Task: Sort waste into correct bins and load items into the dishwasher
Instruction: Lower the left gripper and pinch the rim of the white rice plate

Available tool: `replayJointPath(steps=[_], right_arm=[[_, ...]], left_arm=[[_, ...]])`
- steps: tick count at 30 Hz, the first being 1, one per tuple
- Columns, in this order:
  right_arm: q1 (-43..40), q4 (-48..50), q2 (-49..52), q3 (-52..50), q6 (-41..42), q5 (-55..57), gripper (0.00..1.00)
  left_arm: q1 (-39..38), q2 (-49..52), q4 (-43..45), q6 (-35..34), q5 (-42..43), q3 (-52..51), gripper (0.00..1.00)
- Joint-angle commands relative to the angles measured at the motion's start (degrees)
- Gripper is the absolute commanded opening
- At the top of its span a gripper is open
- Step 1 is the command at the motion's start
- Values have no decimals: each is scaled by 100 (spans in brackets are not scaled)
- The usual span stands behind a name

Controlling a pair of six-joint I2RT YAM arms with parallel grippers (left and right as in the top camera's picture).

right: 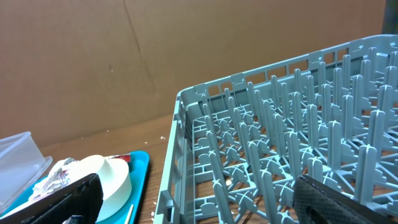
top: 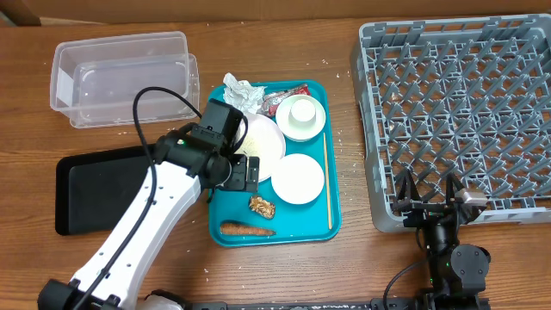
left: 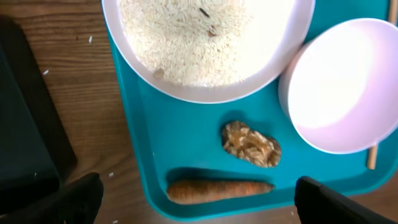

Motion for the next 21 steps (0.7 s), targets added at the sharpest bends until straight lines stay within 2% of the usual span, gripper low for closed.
replayJointPath(steps=[1,4,8,13,16,21], right_arm=[[24,17,-57,-59,-20,74,100],[24,15,-57,-59,-20,72,100],[24,15,-57,-59,-20,74,100],[24,17,-57,-59,-20,74,100],[24,17,-57,-59,-20,74,100],[24,17,-57,-59,-20,74,100]], left_arm=[[-35,61,302,472,-278,-11,100],[-37,109,457,1213,-105,-20,100],[-37,219,704,2352,629,-153,100],[-37,599,894,2446,452,-227,100],[-39,916,951,2839,450,-227,99],[-39,1473,929,3412,446,-227,86]])
